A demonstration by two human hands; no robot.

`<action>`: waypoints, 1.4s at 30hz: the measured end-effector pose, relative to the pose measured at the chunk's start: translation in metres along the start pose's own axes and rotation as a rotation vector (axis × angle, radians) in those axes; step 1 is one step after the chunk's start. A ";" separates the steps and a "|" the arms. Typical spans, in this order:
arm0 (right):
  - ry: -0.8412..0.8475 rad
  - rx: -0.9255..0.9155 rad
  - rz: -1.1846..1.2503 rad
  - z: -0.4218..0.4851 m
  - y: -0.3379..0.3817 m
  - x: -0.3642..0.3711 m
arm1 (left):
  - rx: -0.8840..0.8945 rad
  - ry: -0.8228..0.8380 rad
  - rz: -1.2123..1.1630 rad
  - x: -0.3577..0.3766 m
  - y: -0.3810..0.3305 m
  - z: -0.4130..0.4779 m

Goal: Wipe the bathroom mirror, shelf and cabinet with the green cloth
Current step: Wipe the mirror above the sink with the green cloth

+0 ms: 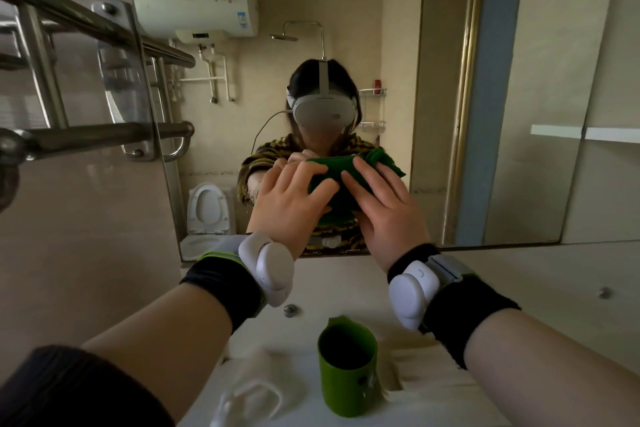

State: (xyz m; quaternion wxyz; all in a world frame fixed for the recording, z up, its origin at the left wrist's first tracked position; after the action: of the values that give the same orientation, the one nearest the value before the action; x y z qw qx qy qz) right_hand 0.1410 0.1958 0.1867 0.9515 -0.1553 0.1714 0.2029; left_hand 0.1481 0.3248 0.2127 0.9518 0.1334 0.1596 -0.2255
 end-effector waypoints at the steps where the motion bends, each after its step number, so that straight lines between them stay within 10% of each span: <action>1: 0.003 -0.003 -0.001 0.002 -0.001 -0.001 | 0.005 0.006 -0.004 0.000 0.001 0.001; 42: 0.027 -0.008 -0.039 0.023 0.059 0.031 | -0.027 0.010 -0.021 -0.018 0.063 -0.027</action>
State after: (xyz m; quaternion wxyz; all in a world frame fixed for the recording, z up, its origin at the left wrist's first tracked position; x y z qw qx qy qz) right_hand 0.1475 0.2660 0.1822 0.9522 -0.1652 0.1804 0.1829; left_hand 0.1559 0.3945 0.2059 0.9503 0.1199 0.1689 -0.2327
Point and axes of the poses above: each hand's wrist, its own z-axis towards the middle knuckle, its own x-axis out of the palm, y = z × x, the point moved 6 cm from there along z, towards the middle knuckle, and after that the axes turned 9 degrees about -x, right-handed, at the moved point
